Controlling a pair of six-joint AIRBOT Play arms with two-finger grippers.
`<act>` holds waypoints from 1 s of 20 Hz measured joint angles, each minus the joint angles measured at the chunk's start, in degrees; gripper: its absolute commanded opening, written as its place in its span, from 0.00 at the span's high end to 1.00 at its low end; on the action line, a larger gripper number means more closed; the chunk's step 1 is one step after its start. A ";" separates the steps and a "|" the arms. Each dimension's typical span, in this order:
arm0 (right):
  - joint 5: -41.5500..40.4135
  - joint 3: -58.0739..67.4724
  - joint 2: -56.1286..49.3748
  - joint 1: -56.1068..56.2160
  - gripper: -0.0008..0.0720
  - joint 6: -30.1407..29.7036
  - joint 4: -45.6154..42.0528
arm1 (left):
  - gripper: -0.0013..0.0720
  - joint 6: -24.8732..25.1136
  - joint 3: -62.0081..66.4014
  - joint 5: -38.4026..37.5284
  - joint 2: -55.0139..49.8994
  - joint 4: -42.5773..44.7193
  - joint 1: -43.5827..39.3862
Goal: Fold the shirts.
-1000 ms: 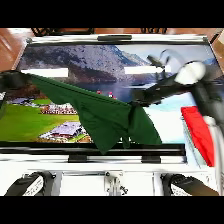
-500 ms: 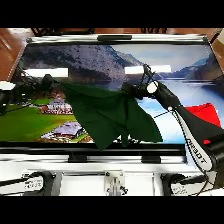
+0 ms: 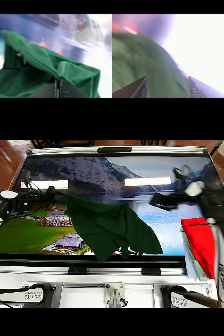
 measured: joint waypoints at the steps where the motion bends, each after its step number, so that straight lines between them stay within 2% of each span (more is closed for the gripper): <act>1: 4.68 -1.60 2.23 -2.75 0.15 0.02 -2.60 | 0.93 0.68 0.96 -1.36 0.00 -0.13 0.00; 4: 13.07 -11.43 9.27 -5.99 0.15 -0.15 -5.22 | 0.93 1.95 2.97 -4.94 -0.07 0.46 0.02; 8: 14.05 -27.10 19.17 0.39 0.15 1.49 -3.65 | 0.93 1.40 3.87 -7.85 -0.09 5.40 -0.09; 13: 6.58 -36.57 22.21 13.31 0.15 6.25 2.71 | 0.93 -2.89 4.15 -10.56 -0.09 12.33 -0.31; 20: -8.39 -38.95 14.08 27.21 0.15 11.58 12.00 | 0.93 -4.33 4.15 -12.28 -0.09 17.09 -1.03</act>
